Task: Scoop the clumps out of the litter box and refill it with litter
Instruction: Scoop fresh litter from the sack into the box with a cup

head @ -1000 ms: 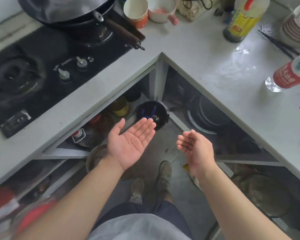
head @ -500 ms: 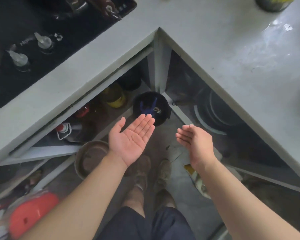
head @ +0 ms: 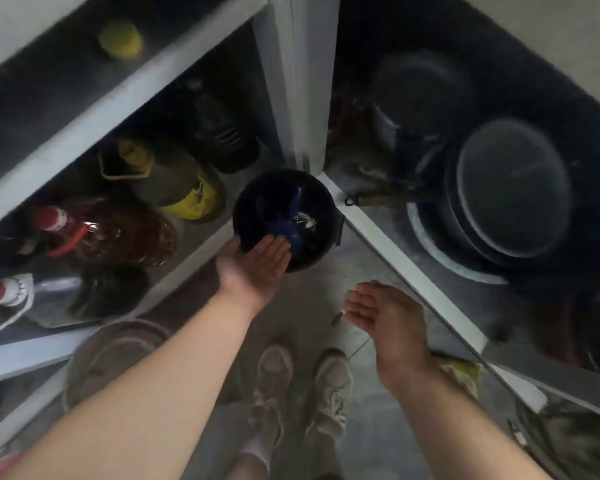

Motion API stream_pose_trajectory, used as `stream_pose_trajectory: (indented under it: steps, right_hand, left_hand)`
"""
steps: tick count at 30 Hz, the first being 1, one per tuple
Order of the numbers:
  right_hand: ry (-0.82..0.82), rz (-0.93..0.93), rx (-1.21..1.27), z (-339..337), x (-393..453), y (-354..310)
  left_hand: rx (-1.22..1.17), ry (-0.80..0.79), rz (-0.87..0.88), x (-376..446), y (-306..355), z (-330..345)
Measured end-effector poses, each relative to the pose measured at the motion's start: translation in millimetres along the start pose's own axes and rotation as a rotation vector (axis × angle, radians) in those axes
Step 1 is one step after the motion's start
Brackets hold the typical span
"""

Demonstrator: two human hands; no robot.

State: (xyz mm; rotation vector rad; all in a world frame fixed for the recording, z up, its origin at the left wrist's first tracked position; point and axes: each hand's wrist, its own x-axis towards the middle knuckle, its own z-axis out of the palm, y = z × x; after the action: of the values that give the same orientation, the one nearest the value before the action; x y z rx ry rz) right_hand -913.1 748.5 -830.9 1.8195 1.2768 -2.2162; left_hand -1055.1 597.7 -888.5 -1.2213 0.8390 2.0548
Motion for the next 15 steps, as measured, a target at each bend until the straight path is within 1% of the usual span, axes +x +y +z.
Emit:
stream_pose_trajectory:
  steps: [7, 11, 15]
  right_hand:
    - [-0.009, 0.014, -0.032, 12.3, 35.2, 6.0]
    - [-0.018, 0.006, -0.045, 22.0, 43.6, -2.7]
    - [-0.034, 0.001, -0.038, 32.3, 43.5, -14.7]
  left_hand:
    - [0.053, 0.042, 0.007, 58.7, 14.5, 17.7]
    - [0.158, 0.023, -0.007, 59.3, 19.6, 36.2]
    - [0.174, 0.004, -0.009, 57.8, 21.4, 48.6]
